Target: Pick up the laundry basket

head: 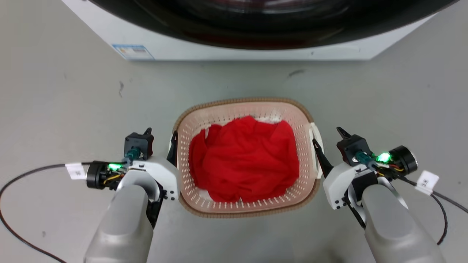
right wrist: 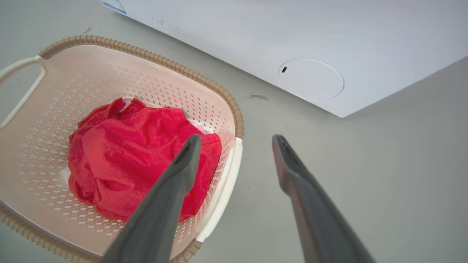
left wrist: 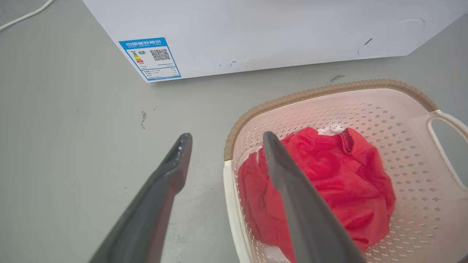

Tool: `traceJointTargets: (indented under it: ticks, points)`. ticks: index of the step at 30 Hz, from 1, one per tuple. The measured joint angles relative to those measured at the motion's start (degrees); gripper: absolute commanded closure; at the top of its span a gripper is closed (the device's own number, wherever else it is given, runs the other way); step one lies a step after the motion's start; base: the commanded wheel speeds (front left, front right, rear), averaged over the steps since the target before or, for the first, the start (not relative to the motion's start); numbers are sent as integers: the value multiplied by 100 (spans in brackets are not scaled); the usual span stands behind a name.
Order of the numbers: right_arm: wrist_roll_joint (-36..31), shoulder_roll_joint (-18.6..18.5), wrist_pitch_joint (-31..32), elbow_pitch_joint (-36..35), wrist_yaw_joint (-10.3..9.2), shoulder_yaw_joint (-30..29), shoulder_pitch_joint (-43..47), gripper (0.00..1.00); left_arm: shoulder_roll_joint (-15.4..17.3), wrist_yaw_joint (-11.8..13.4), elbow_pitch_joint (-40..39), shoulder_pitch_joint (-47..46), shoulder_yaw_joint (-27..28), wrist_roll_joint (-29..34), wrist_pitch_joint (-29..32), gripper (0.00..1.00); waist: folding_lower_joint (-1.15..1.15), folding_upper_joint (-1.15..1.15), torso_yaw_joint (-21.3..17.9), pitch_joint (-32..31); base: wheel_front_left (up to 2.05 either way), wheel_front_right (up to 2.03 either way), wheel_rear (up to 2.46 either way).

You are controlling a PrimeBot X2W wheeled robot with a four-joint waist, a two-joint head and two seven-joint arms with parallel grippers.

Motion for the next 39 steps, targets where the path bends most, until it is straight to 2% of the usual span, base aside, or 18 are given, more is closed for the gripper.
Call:
traceJointTargets:
  ticks: [13, 21, 30, 31, 32, 33, 34, 39]
  points:
    - [26, 2, -1, 1494, 1, 200, -1308, 0, 71, -104, 1135, -973, -201, 35, 0, 0, 0, 0, -76, 1309, 0, 0, 0]
    - [53, 2, 46, 1882, 1, 196, -1688, 0, 24, -136, 1635, -1317, -355, 38, 0, 0, 0, 0, -61, 1826, 0, 0, 0]
    - [-51, 3, 96, 2002, 1, 37, -1818, 0, -26, -135, 1861, -1481, -513, 0, -8, 0, -1, 0, -11, 2092, 0, 0, 0]
    - [-54, 3, 97, 2004, 1, 22, -1826, 9, -33, -151, 1891, -1494, -545, 0, -8, 2, -1, 0, -2, 2102, 0, 0, 0]
    - [-85, 3, 98, 2009, 1, 13, -1838, 72, -41, -151, 1909, -1501, -568, 0, -8, 61, -1, 0, 7, 2110, 0, 0, 0]
    - [-101, 5, 100, 2014, 2, 7, -1851, 100, -52, -151, 1919, -1508, -590, 0, -8, 83, -1, 0, 15, 2115, 0, 0, 0]
    - [-92, 19, 107, 2024, 4, 5, -1858, 100, -67, -152, 1931, -1518, -610, 0, -8, 100, -1, 0, 25, 2115, 0, 0, 0]
    - [-35, 56, 157, 2067, 0, 25, -1857, 100, -159, -159, 1987, -1608, -690, -43, -1, 100, -1, 0, 40, 2073, 0, 0, 0]
